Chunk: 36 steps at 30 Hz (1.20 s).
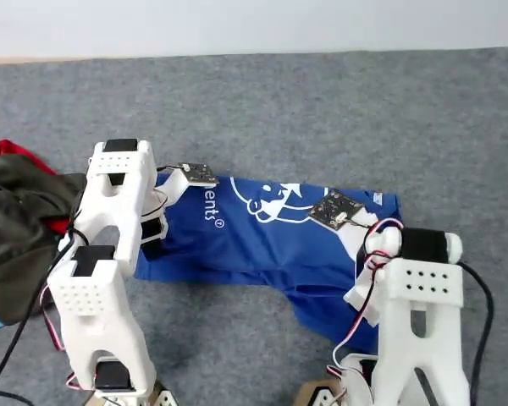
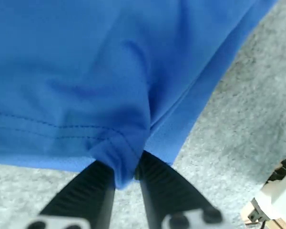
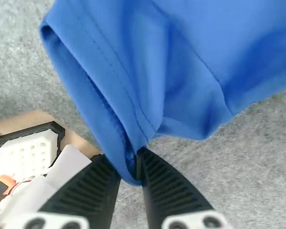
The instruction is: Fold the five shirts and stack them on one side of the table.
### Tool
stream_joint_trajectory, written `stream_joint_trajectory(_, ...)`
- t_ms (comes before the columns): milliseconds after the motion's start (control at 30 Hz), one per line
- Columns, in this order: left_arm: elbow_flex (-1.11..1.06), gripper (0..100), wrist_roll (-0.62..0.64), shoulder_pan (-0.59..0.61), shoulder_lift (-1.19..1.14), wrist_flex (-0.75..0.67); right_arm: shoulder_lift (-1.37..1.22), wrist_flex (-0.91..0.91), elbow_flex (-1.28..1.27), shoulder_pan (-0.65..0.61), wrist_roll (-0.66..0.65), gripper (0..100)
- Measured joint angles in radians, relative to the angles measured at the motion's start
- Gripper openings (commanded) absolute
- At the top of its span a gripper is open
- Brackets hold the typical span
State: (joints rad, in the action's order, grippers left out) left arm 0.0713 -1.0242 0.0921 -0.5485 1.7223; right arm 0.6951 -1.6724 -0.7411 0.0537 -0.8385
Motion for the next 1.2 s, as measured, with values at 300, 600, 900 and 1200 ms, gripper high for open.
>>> stream_joint_trajectory(300,-0.008,4,-0.058,0.055,0.035,0.002,0.000,0.000,-0.014,0.000,0.000,1.0)
stream_joint_trajectory(600,-0.078,4,-0.072,0.061,0.092,0.002,0.000,0.015,-0.014,0.000,0.000,1.3)
stream_joint_trajectory(900,-0.115,11,-0.072,0.054,0.101,0.002,0.000,-0.028,-0.014,0.000,0.000,22.5)
stream_joint_trajectory(1200,-0.025,15,-0.021,0.118,0.104,0.002,0.000,-0.078,0.043,0.000,0.000,26.1)
